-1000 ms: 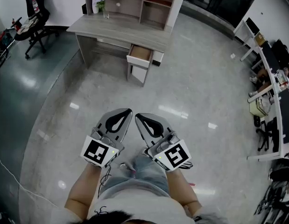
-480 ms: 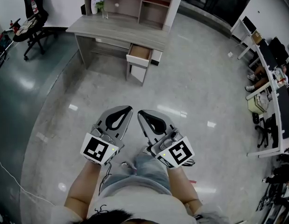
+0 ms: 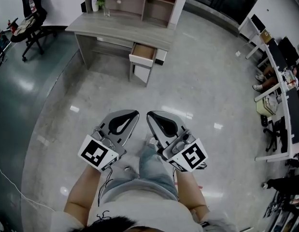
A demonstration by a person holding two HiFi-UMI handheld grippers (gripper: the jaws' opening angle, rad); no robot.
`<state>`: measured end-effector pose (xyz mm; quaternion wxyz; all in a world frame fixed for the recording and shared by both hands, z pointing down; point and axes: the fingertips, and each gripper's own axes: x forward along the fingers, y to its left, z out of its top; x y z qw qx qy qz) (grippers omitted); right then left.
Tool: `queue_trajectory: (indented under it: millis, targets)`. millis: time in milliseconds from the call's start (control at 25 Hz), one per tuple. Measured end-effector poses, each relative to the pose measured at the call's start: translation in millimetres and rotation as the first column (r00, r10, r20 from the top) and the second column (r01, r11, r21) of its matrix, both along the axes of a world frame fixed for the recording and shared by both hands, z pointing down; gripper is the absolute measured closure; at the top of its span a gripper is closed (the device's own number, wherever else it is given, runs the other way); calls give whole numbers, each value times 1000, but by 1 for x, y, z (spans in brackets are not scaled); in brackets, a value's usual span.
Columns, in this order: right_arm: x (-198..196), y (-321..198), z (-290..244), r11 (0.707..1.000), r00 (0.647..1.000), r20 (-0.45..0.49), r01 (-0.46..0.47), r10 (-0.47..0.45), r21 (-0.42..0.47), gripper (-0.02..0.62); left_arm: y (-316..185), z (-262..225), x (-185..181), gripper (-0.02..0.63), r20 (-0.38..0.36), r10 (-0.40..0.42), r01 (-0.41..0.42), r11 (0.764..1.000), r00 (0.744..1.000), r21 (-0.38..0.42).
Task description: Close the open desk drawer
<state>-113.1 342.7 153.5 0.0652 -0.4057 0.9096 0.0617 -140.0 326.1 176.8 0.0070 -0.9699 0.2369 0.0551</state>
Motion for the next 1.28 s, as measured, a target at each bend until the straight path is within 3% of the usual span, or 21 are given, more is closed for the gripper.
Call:
queue_trajectory:
  millis: [400,600,1000,1280]
  targets:
    - [39,-86,13,999,1000,-4,31,-31,-42,588,-77,-6,36,595,-22,-18,18,1000,1000,-10]
    - [66,-127,8,994,996,32,88,-86,-62,588,-121,-9,71,595,-10,-36,35,999,999,-9]
    - [129,-203,5,988,990,15,138,-137,-62,588,-195,-17,139,595,-18,-82,81,997,997,-6]
    - [145,-233,6,988,989,20,147,-146,-55,588,-222,-12,154,595,0,-94,94,996,996,-5]
